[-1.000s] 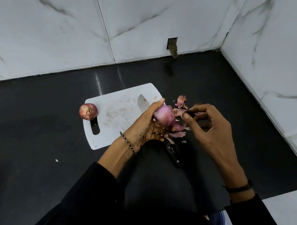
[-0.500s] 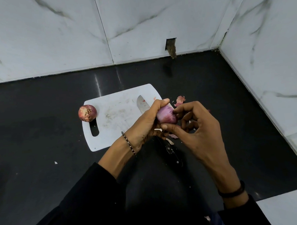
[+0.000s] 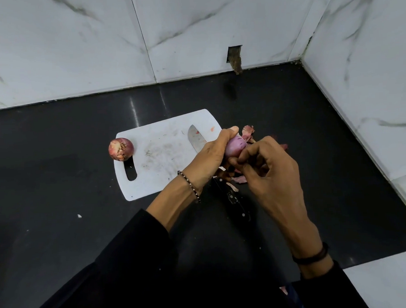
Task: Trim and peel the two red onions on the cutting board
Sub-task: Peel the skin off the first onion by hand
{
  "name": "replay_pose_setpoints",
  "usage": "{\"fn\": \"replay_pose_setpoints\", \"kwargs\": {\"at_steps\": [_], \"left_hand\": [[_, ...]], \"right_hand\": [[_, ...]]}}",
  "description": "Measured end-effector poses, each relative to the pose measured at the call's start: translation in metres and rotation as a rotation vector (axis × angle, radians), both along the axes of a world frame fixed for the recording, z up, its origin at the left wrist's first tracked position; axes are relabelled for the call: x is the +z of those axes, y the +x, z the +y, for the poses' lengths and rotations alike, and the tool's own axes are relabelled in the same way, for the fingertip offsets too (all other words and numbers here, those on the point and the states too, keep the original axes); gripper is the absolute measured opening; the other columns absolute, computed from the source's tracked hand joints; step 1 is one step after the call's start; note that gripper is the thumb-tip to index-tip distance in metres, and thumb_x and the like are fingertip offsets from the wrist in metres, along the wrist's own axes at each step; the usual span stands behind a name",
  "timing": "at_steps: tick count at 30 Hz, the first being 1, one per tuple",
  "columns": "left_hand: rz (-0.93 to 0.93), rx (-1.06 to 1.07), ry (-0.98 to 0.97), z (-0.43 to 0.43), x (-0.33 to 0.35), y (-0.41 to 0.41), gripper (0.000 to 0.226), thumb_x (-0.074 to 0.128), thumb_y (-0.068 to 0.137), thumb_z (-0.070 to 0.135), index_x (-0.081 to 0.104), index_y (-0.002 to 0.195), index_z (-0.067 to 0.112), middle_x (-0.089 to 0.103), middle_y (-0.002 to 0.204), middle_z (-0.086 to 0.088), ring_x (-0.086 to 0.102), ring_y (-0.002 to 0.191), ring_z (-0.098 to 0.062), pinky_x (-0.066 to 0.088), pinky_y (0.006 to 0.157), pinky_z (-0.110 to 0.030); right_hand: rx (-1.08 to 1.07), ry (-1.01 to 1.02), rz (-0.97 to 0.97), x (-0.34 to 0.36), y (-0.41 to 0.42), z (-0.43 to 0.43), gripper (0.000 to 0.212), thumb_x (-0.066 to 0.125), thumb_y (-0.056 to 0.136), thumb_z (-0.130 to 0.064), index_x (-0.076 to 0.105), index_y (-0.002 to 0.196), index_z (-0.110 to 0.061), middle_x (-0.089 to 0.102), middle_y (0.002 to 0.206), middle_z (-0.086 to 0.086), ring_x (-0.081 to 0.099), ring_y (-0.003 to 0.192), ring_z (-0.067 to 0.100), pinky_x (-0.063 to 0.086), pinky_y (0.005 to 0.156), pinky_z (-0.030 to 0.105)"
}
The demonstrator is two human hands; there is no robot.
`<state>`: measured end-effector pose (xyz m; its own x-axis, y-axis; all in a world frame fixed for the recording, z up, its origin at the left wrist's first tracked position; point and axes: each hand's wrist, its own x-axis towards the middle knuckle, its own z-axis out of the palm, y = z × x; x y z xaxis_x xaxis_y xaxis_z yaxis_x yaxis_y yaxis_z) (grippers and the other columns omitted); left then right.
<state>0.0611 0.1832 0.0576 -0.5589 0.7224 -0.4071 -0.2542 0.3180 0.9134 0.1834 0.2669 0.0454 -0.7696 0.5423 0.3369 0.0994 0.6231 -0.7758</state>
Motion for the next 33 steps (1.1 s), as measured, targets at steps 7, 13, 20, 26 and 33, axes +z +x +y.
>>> {"fn": "replay_pose_setpoints", "kwargs": {"at_steps": [7, 13, 20, 26, 33], "left_hand": [[-0.033, 0.006, -0.016, 0.004, -0.001, -0.002, 0.055, 0.035, 0.098, 0.061, 0.068, 0.090, 0.017, 0.071, 0.078, -0.007, 0.062, 0.063, -0.012, 0.049, 0.057, -0.024], [-0.031, 0.009, 0.007, 0.006, 0.001, -0.005, 0.054, 0.035, 0.099, 0.059, 0.066, 0.085, 0.018, 0.066, 0.067, -0.005, 0.062, 0.057, -0.011, 0.051, 0.056, -0.026], [-0.029, 0.060, -0.021, 0.003, 0.000, -0.005, 0.053, 0.036, 0.098, 0.061, 0.067, 0.084, 0.021, 0.068, 0.065, -0.001, 0.062, 0.053, -0.010, 0.050, 0.053, -0.024], [-0.033, 0.042, -0.045, 0.002, -0.007, -0.008, 0.065, 0.043, 0.094, 0.065, 0.070, 0.100, 0.005, 0.069, 0.068, -0.006, 0.058, 0.053, -0.015, 0.050, 0.053, -0.025], [-0.058, 0.036, -0.085, -0.001, -0.006, -0.006, 0.067, 0.052, 0.088, 0.067, 0.070, 0.097, 0.003, 0.066, 0.066, -0.006, 0.059, 0.054, -0.014, 0.052, 0.055, -0.026]], "right_hand": [[-0.044, -0.119, 0.048, 0.004, 0.001, 0.004, 0.034, 0.083, 0.079, -0.032, 0.056, 0.100, -0.025, 0.060, 0.092, -0.011, 0.059, 0.072, 0.011, 0.046, 0.061, 0.015], [-0.018, -0.050, 0.047, 0.007, -0.003, 0.008, 0.032, 0.081, 0.082, -0.029, 0.062, 0.106, -0.022, 0.058, 0.099, -0.015, 0.060, 0.083, 0.007, 0.048, 0.065, 0.013], [0.009, 0.105, -0.016, 0.011, 0.000, 0.020, 0.029, 0.070, 0.089, -0.032, 0.072, 0.115, -0.019, 0.068, 0.105, -0.009, 0.065, 0.091, 0.003, 0.053, 0.072, 0.016], [0.076, 0.317, -0.081, 0.008, 0.004, 0.033, 0.031, 0.062, 0.094, -0.034, 0.076, 0.115, -0.016, 0.074, 0.106, -0.002, 0.068, 0.091, 0.009, 0.058, 0.070, 0.031], [0.073, 0.450, -0.156, 0.009, -0.003, 0.034, 0.030, 0.051, 0.093, -0.041, 0.068, 0.096, -0.016, 0.066, 0.093, -0.002, 0.062, 0.075, 0.013, 0.056, 0.060, 0.037]]}}
